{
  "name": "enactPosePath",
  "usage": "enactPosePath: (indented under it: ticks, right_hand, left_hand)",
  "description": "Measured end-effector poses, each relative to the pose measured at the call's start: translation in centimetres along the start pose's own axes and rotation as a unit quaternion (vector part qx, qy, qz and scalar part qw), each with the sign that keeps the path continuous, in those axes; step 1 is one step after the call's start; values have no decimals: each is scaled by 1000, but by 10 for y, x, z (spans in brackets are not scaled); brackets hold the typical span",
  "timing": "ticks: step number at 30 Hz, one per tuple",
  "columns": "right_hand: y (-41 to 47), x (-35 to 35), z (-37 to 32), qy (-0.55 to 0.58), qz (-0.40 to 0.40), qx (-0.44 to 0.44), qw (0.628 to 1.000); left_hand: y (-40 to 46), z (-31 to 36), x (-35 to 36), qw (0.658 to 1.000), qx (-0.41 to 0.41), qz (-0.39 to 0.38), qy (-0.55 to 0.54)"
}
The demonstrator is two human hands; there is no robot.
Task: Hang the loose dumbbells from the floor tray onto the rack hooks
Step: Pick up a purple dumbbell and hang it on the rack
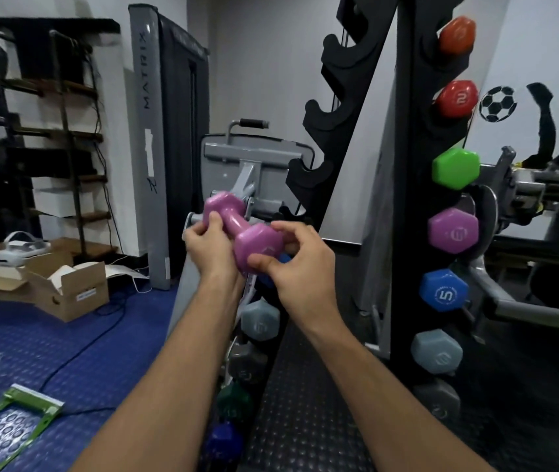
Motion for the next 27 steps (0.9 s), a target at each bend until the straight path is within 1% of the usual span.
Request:
enactPosePath:
  ticks: [2,5,8,10,14,18,20,23,27]
  right_hand:
    - [15,2,0,-6,27,21,999]
    - [34,2,9,-24,45,63,997]
    - [46,-4,23,-75,62,99,990]
    - [53,-7,31,-106,70,119,985]
    - [67,-3,32,-130,53,122,982]
    - [84,3,34,-121,44,149,980]
    - [89,5,34,-128,53,152,979]
    - [91,5,36,-147,66,136,977]
    - [91,-2,46,-157,73,141,975]
  left_hand:
    - [3,-3,28,997,-49,-61,-18]
    - [-5,-11,62,979,-118,-162,-41]
    - [-8,-18,89,967,-136,-216,14]
    - [-3,-23,100,962,-137,-229,60]
    - [12,-35,105,952,-153,-251,83]
    - [27,-39,104,951,-171,-231,112]
    - [32,-42,109,946,-181,-237,125]
    - [38,-52,117,931,-201,-257,161]
    - [39,-62,122,909,-221,-280,215]
Point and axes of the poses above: each hand's wrist, its own y-axis towards the middle knuckle, its own x-axis out of the palm, z = x × y, the point moved 7 cm from there along y, towards the middle knuckle, and after that the axes turned 14 degrees about -y, right-handed, at the moved point
